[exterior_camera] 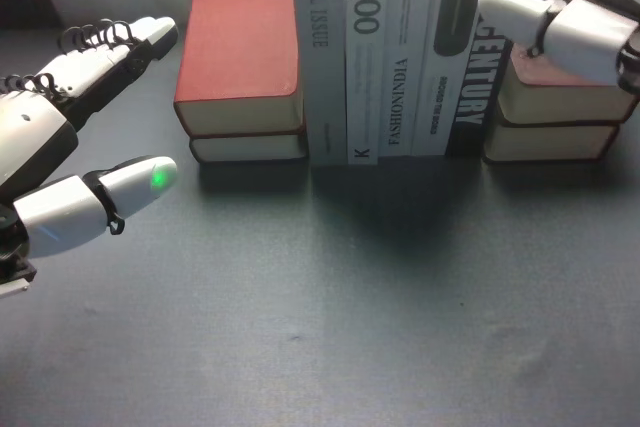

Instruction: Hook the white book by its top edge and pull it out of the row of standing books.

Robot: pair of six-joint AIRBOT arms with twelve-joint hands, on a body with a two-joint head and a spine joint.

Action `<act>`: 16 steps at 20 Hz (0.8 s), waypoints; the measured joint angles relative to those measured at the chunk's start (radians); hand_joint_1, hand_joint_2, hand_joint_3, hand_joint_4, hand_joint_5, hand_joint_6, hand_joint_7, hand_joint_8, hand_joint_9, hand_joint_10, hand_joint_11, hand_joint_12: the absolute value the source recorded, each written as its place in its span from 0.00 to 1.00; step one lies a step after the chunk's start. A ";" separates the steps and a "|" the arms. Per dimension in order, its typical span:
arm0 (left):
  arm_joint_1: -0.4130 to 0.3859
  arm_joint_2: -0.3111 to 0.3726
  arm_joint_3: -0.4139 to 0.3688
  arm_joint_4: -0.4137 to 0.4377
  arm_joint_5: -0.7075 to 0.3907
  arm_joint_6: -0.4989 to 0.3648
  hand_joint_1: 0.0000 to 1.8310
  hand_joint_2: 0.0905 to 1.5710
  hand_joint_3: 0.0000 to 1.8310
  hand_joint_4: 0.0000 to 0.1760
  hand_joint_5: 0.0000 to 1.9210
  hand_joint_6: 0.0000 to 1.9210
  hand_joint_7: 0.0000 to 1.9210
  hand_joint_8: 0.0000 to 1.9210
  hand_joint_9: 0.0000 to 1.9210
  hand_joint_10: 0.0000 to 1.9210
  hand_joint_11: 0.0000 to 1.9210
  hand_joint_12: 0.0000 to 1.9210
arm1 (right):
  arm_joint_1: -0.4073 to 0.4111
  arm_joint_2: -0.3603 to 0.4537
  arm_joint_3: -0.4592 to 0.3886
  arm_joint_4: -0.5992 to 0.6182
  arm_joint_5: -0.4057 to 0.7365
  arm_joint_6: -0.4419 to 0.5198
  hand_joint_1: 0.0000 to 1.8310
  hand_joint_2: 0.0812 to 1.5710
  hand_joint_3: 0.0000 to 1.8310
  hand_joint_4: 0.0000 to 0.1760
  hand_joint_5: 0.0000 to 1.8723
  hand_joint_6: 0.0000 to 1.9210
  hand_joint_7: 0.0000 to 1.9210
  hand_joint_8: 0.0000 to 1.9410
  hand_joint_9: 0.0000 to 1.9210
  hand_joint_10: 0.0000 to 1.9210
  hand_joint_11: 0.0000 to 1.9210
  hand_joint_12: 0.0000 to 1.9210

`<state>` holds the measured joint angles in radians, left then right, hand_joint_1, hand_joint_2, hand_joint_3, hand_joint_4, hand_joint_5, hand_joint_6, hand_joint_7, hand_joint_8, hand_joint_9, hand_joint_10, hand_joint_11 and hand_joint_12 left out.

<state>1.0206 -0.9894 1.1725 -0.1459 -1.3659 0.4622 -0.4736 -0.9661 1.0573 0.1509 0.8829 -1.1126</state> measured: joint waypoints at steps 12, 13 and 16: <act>0.045 0.022 -0.025 -0.060 -0.059 0.009 0.15 0.87 0.00 0.13 0.00 0.00 0.00 0.00 0.00 0.00 0.00 0.00 | -0.321 0.137 -0.183 -0.197 0.235 0.200 0.01 0.95 0.00 0.00 0.12 0.33 0.00 0.00 0.00 0.00 0.00 0.00; 0.047 0.022 -0.027 -0.061 -0.066 0.009 0.14 0.87 0.00 0.18 0.00 0.00 0.00 0.00 0.00 0.00 0.00 0.00 | -0.348 0.145 -0.190 -0.200 0.251 0.223 0.01 0.95 0.00 0.00 0.13 0.33 0.01 0.00 0.00 0.00 0.00 0.00; 0.055 0.022 -0.027 -0.067 -0.071 0.009 0.22 0.86 0.00 0.01 0.00 0.00 0.00 0.00 0.00 0.00 0.00 0.00 | -0.438 0.152 -0.208 -0.238 0.261 0.323 0.09 0.92 0.00 0.00 0.18 0.31 0.06 0.01 0.00 0.00 0.00 0.00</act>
<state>1.0752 -0.9672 1.1454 -0.2127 -1.4368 0.4713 -0.9115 -0.8139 0.8490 -0.0872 1.1442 -0.7895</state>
